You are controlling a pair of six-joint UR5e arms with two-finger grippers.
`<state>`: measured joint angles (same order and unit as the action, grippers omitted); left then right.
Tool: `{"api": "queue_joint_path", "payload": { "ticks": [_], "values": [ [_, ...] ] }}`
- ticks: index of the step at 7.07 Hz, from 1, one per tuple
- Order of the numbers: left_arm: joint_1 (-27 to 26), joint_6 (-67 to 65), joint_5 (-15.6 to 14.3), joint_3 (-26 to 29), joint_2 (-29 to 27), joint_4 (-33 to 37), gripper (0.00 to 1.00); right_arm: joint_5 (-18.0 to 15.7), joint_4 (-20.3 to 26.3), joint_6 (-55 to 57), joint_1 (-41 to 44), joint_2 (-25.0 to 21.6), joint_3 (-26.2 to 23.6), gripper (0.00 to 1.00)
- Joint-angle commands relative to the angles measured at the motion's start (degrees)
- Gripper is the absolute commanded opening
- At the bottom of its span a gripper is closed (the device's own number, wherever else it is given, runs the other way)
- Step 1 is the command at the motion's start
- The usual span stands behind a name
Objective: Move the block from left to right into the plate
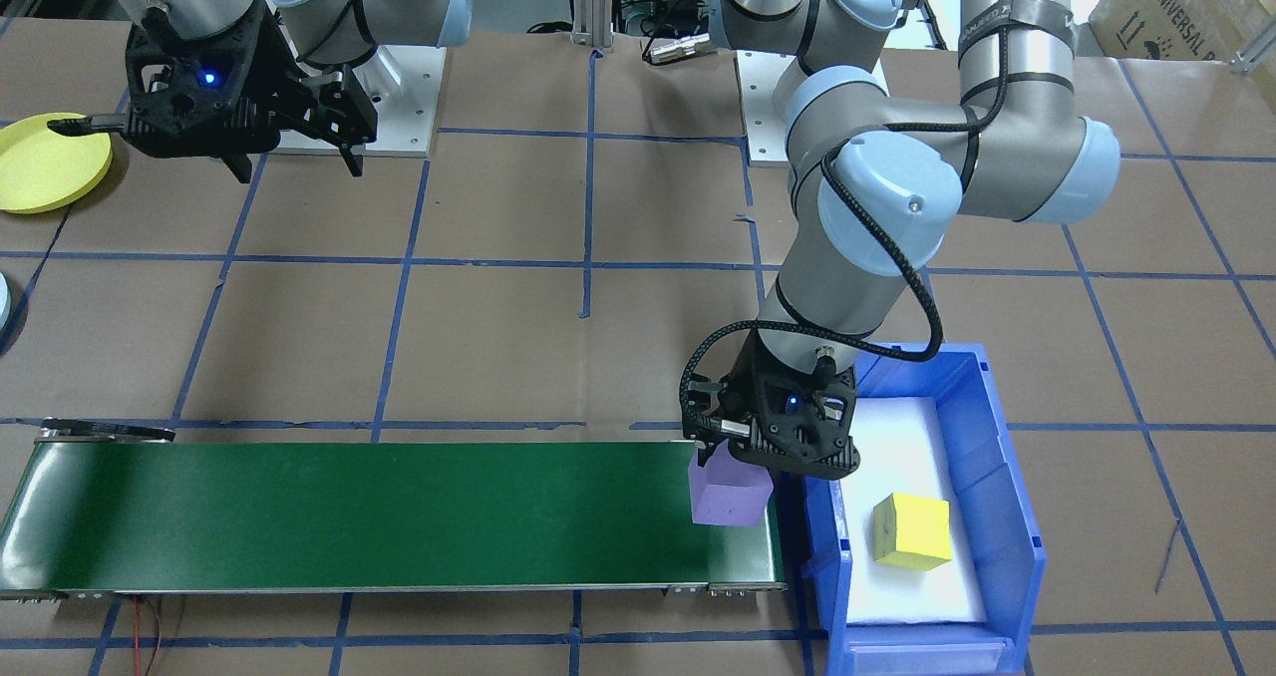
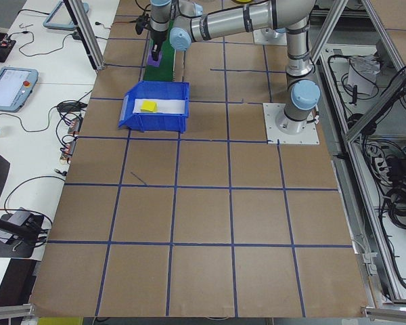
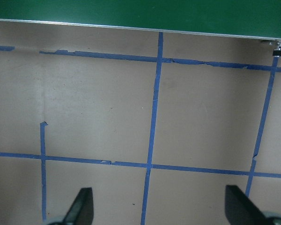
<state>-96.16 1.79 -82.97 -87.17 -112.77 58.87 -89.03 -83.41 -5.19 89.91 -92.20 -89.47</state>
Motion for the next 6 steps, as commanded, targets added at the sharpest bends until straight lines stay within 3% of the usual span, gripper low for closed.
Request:
{"api": "queue_joint_path", "payload": {
  "ticks": [1,2,3,4,6],
  "values": [
    [-0.1,0.0,-0.2,-0.4,-2.1,0.3,0.10,0.0,0.0,0.0,0.0,0.0,0.0,1.00],
    [-0.1,-0.1,-0.3,-0.4,-2.6,-0.1,0.39,0.0,0.0,0.0,0.0,0.0,0.0,1.00],
    [-0.1,-0.3,0.0,-0.3,-3.0,-1.3,0.93,0.0,0.0,0.0,0.0,0.0,0.0,1.00],
    [-0.1,-0.3,0.0,0.0,-3.0,-1.6,1.00,0.0,0.0,0.0,0.0,0.0,0.0,1.00],
    [-0.1,0.1,-0.4,1.1,-0.1,-0.9,1.00,0.0,0.0,0.0,0.0,0.0,0.0,1.00]
  ]
}}
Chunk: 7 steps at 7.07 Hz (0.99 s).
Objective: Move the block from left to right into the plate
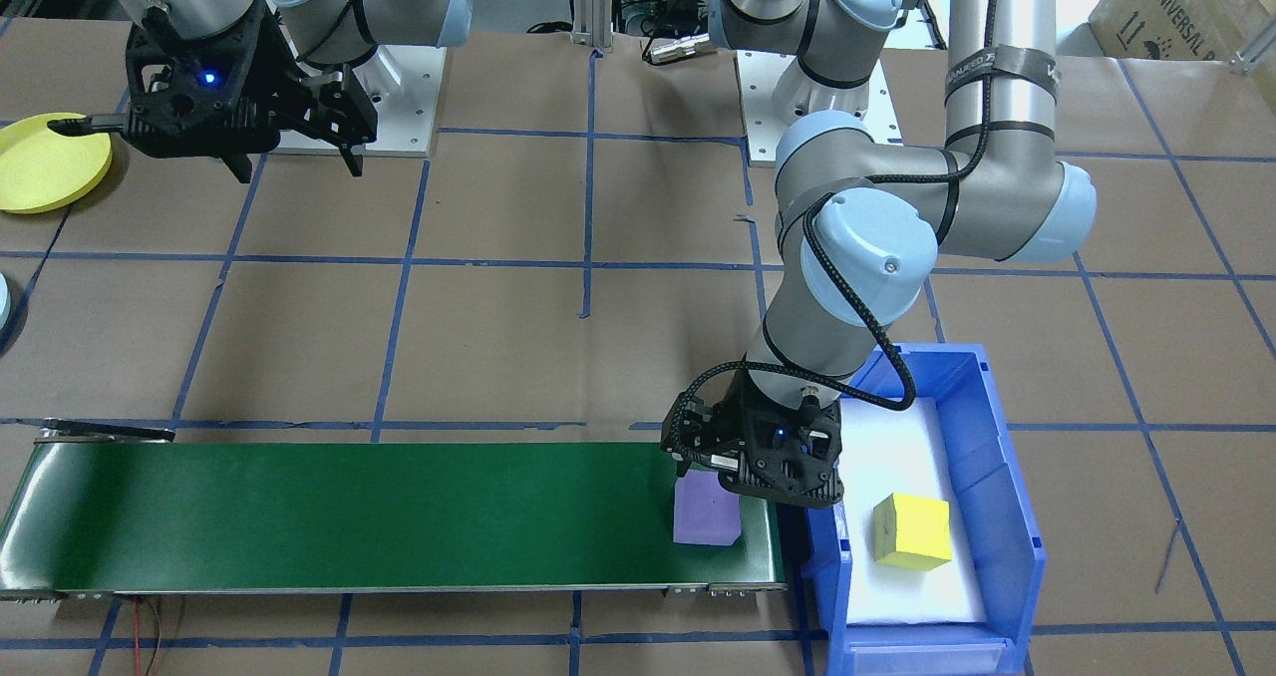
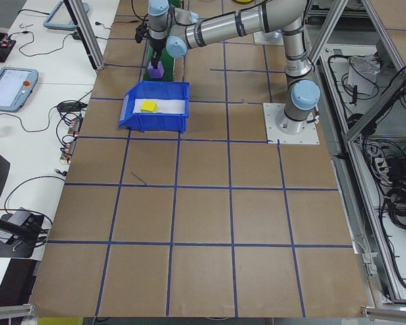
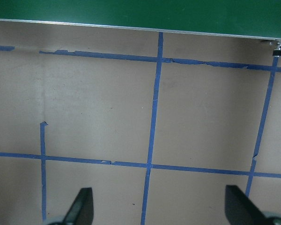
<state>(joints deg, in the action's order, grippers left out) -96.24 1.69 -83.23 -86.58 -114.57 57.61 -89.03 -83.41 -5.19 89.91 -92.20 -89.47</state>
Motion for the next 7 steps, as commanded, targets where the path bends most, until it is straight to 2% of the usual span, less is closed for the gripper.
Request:
{"api": "queue_joint_path", "payload": {
  "ticks": [1,2,3,4,6,7],
  "values": [
    [0.3,0.3,-0.4,1.1,2.9,0.7,1.00,0.1,0.0,-0.1,-0.1,0.0,0.0,1.00],
    [2.3,0.7,-0.4,2.6,4.0,2.5,1.00,0.3,-0.1,-0.1,-0.3,0.0,0.0,1.00],
    [6.5,1.5,-0.4,4.6,4.8,7.2,1.00,0.4,-0.1,-0.2,-0.5,0.1,0.0,1.00],
    [11.2,4.7,-0.4,5.0,4.8,9.0,1.00,0.3,-0.1,-0.1,-0.5,0.1,0.0,1.00],
    [15.3,4.8,-0.6,4.1,3.1,7.9,1.00,0.4,-0.1,-0.1,-0.5,0.1,0.0,1.00],
    [15.7,6.8,-0.5,4.1,0.0,5.6,0.99,0.4,-0.1,-0.2,-0.5,0.1,0.0,1.00]
  ]
}}
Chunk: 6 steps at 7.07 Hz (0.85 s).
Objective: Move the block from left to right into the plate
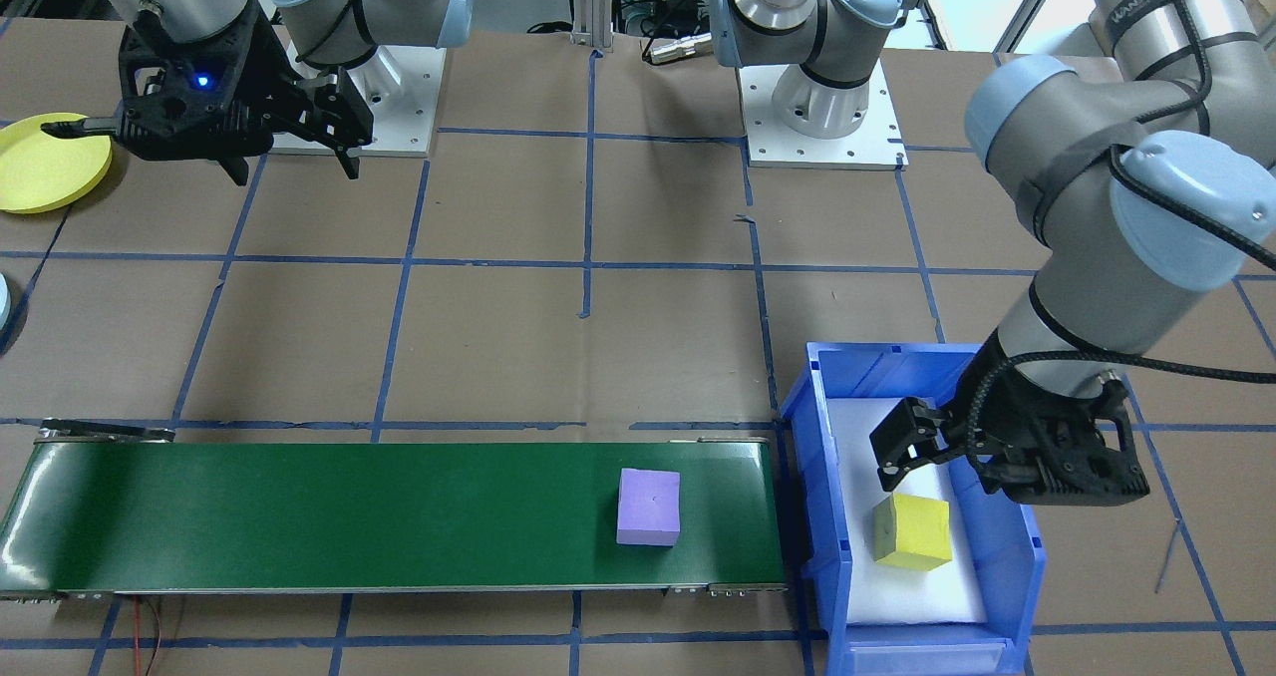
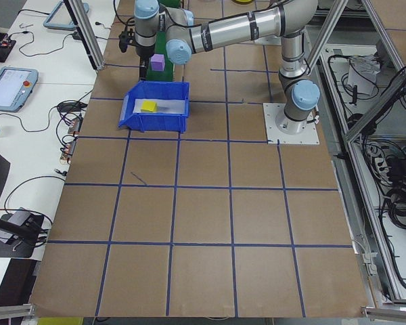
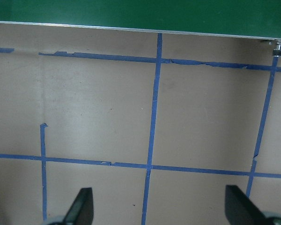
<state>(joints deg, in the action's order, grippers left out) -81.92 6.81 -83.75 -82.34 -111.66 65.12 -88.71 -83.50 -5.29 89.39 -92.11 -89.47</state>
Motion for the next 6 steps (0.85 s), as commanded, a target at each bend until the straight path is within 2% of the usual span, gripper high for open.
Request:
{"api": "queue_joint_path", "payload": {
  "ticks": [1,3,4,6],
  "values": [
    [2.1,7.9,0.0,-0.2,-5.7,-5.5,1.00,-0.1,0.1,-0.1,0.0,0.0,0.0,1.00],
    [2.2,8.7,-0.1,-0.1,-7.9,-5.7,1.00,0.1,0.0,0.0,0.1,0.0,0.0,1.00],
    [2.2,10.6,0.0,-0.5,-9.5,-8.1,0.99,0.0,0.0,0.0,0.1,0.0,0.0,1.00],
    [2.2,21.5,-0.1,-2.5,-9.9,-9.9,1.00,0.0,0.0,0.0,0.1,0.0,0.0,1.00]
  ]
}}
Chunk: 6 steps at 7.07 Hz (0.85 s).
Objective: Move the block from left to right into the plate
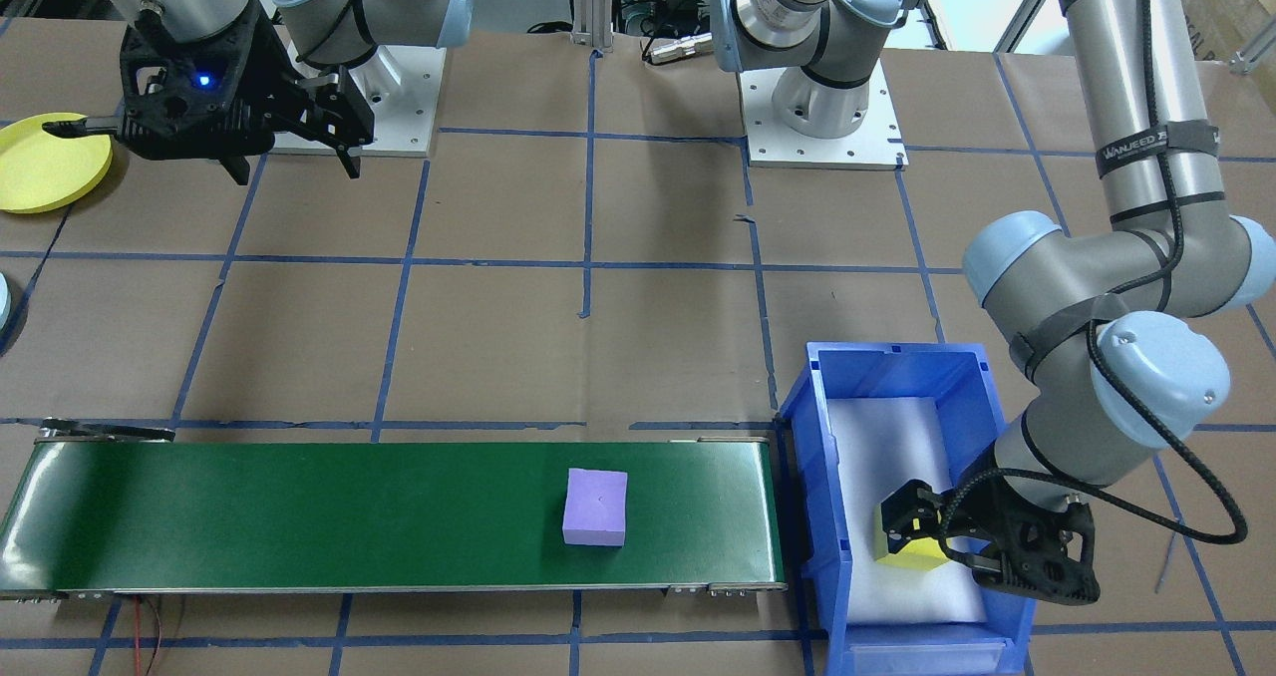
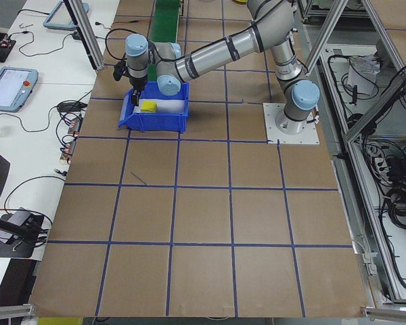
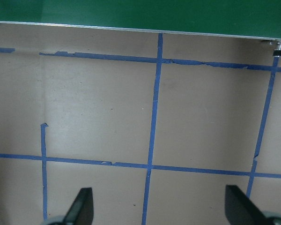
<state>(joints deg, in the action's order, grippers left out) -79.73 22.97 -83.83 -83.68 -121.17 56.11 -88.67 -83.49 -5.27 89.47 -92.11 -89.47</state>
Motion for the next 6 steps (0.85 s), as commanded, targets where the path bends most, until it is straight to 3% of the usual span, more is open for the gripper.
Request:
{"api": "queue_joint_path", "payload": {
  "ticks": [1,6],
  "values": [
    [0.0,5.4,0.1,-2.0,-0.5,-0.9,1.00,-0.1,0.0,0.0,0.0,0.0,0.0,1.00],
    [0.0,5.4,-0.3,-5.9,-0.4,-0.8,0.99,-0.1,0.0,0.0,0.0,0.0,0.0,1.00]
  ]
}}
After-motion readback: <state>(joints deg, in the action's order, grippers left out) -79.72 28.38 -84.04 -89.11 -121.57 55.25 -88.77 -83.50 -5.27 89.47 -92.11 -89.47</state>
